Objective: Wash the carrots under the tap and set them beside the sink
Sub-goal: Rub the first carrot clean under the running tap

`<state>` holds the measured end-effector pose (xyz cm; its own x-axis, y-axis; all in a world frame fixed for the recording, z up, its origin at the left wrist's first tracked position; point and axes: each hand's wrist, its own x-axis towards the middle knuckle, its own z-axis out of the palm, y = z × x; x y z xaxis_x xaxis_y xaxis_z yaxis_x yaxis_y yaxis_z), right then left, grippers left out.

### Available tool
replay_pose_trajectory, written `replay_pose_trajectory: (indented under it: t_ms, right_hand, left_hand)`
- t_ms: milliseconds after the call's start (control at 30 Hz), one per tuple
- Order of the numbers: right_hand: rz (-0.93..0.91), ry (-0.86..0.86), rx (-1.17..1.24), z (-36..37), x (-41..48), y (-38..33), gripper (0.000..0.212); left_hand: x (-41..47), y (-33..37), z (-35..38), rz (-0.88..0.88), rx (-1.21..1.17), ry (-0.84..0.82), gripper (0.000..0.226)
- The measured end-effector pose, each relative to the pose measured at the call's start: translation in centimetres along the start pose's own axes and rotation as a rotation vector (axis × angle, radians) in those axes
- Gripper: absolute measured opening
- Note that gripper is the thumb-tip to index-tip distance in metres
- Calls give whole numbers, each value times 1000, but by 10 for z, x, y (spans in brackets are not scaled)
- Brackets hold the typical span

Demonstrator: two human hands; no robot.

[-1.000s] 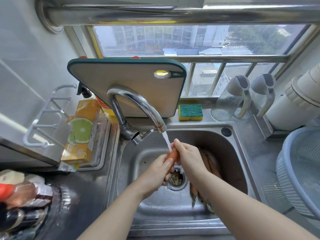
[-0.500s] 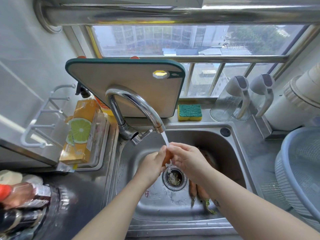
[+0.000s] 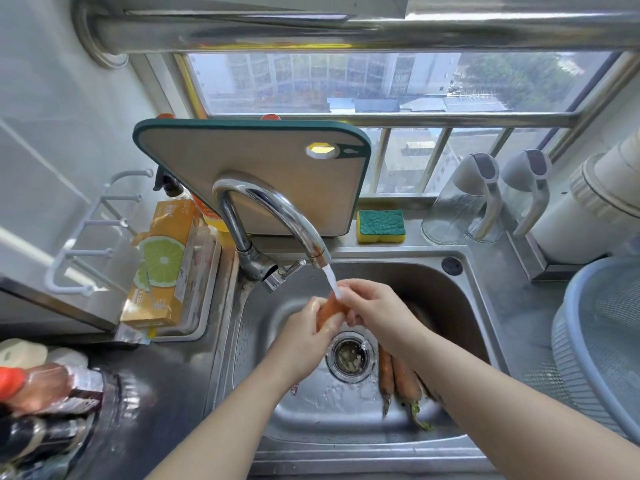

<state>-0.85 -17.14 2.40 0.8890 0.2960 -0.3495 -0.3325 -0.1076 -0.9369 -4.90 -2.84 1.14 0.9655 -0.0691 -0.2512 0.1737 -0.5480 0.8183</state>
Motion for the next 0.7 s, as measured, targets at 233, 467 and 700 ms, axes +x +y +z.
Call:
replay_pose_trajectory:
  t_ms: [233, 467, 700]
  right_hand:
    - [69, -252, 152, -19, -3, 0, 30]
    - [117, -154, 354, -8, -5, 5, 19]
    - [123, 151, 170, 3, 4, 0, 24]
  left_hand:
    - [3, 11, -8, -47, -225, -137, 28]
    - [7, 15, -11, -411, -619, -330, 50]
    - [5, 13, -6, -339, -827, -398, 40]
